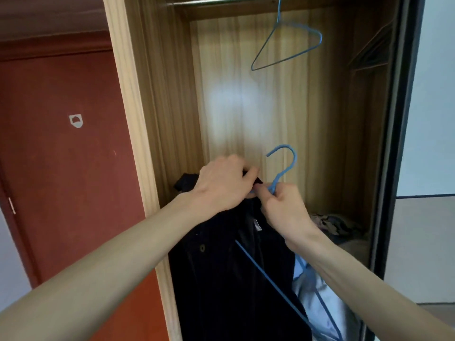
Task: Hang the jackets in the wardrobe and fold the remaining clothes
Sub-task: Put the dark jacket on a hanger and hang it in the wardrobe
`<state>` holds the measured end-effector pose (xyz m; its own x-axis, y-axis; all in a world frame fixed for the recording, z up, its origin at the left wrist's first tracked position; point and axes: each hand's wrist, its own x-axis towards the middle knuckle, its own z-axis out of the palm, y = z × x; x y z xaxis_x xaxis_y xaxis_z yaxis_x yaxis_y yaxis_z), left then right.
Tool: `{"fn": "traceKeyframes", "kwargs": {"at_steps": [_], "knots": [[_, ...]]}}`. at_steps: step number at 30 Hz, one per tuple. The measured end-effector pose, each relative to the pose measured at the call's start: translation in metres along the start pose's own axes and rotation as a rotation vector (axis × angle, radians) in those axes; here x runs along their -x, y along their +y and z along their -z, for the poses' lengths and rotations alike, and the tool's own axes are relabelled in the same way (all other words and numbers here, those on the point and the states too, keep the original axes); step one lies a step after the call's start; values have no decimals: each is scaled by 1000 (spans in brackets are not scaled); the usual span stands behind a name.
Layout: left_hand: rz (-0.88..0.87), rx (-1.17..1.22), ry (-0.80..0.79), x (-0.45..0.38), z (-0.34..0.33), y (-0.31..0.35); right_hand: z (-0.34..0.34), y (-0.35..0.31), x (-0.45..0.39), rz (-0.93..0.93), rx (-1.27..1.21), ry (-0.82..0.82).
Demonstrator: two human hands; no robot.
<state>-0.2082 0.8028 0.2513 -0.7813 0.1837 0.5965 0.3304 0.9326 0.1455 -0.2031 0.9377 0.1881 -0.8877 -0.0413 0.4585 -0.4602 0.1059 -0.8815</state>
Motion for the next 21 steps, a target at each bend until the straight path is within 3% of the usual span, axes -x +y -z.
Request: {"fn": "traceKeyframes", "kwargs": {"at_steps": [3,7,16,21], "knots": [[-111,221,-120,6,12,-25,-2,6,11,-12,-74,83],[-232,353,-133,14,9,-48,-1,6,27,11,-75,117],[-505,105,-164,30,-21,-36,26,4,40,-63,-157,82],[-587,132,-174,26,-19,-28,65,14,35,-173,-285,-122]]}}
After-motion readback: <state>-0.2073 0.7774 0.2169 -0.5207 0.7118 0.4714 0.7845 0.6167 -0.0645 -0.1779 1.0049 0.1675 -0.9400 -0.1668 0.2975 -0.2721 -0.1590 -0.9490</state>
